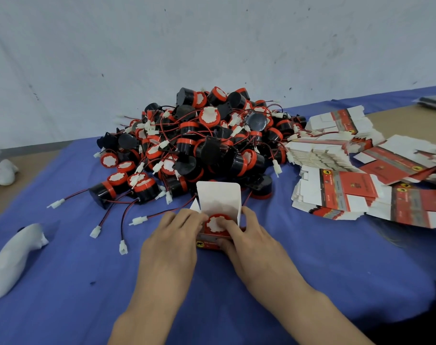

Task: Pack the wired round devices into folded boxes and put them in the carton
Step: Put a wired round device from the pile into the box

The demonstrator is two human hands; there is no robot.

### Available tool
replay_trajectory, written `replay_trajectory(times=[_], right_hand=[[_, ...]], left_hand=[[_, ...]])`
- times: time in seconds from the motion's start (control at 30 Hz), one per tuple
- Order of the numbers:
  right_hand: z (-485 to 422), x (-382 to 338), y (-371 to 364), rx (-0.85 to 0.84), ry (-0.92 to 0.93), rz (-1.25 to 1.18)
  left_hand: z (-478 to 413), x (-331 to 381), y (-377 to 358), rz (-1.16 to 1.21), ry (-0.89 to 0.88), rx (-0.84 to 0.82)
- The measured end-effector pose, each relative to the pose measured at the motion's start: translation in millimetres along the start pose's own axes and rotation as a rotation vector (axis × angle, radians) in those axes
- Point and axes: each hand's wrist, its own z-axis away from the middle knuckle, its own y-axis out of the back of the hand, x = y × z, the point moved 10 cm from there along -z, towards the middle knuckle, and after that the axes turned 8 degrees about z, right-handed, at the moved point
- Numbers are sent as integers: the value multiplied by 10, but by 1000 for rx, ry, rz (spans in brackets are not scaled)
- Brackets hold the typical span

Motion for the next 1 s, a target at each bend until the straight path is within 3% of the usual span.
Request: replay_trajectory(times=[0.27, 0.53, 0.63, 0.77, 0.9, 1.0], right_hand=[[1, -5, 11, 9, 9, -35], [-4, -1, 4, -11, 4, -33], [2, 1, 21, -15, 16, -47], [5, -8, 48, -19, 38, -66], [5, 3, 56, -35, 50, -74], [3, 15, 51, -59, 56, -88]], left_hand=[[-27, -64, -104, 11, 46, -94], [-23, 122, -42, -111, -108, -11], [51, 20, -97, -95, -37, -60], [129, 8, 116, 23, -18, 91], [140, -22, 166, 49, -35, 126], [170, -84, 135, 59, 12, 69]])
